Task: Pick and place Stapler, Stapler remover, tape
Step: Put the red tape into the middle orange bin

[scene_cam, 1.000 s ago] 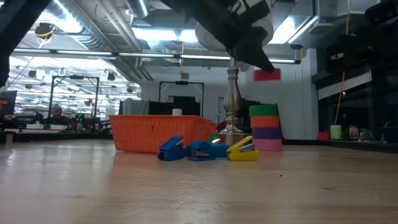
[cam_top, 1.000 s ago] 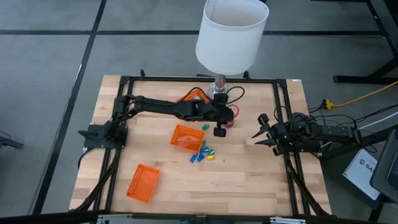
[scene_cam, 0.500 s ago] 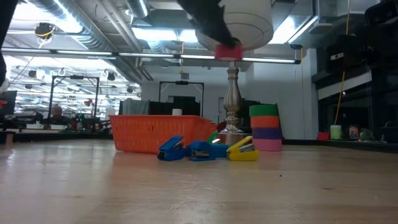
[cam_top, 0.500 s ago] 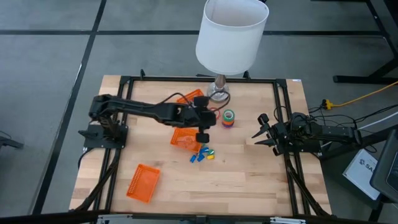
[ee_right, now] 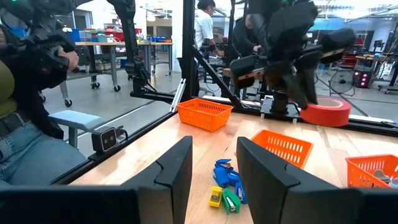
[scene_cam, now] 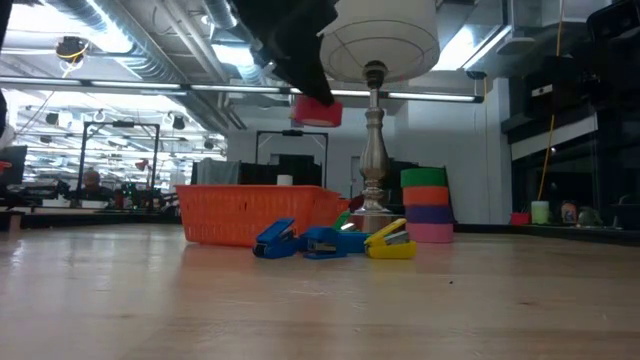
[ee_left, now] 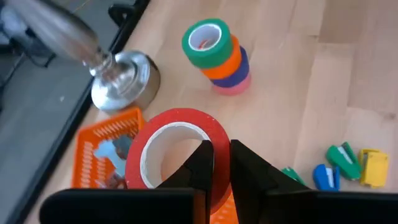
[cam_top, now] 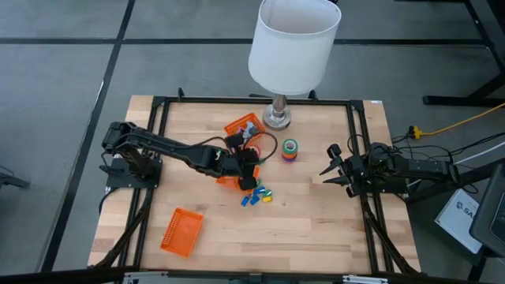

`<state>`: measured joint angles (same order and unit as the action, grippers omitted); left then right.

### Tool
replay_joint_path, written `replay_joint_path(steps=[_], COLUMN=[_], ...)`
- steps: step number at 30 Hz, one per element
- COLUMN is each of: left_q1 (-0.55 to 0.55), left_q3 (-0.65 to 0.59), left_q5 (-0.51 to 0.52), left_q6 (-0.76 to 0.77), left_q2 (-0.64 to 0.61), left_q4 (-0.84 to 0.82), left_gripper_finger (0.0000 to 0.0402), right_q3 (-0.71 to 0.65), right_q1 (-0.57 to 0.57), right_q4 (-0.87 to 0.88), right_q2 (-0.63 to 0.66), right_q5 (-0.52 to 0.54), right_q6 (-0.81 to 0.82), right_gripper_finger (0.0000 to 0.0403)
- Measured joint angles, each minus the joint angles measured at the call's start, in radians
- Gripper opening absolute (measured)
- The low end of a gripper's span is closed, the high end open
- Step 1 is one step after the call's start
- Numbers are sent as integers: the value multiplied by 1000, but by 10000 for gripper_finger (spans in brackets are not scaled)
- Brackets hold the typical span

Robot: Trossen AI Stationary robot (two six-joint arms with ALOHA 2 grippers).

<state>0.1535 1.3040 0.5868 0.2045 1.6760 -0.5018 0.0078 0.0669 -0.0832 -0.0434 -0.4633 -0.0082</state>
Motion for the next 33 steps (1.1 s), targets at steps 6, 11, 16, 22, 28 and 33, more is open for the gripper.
replay_joint_path(steps=[6,11,16,22,28,33], left_q1=[31,54,74,82,81,82], left_q3=[-44,-84,-129,-169,-185,-185], left_q5=[12,36,48,69,60,43], left_q6=[200,351,469,545,593,646], left_q2=[0,0,0,0,1,1], left_q4=[-8,-24,-38,-57,-81,-123], left_gripper_finger=[30,30,31,31,31,32], right_q3=[0,0,0,0,0,0], right_q1=[0,0,0,0,0,0], right_q4=[1,0,0,0,0,0], right_q2=[0,0,0,0,0,0], right_q5=[0,0,0,0,0,0], right_q6=[0,0,0,0,0,0], right_gripper_finger=[129,129,129,129,129,129])
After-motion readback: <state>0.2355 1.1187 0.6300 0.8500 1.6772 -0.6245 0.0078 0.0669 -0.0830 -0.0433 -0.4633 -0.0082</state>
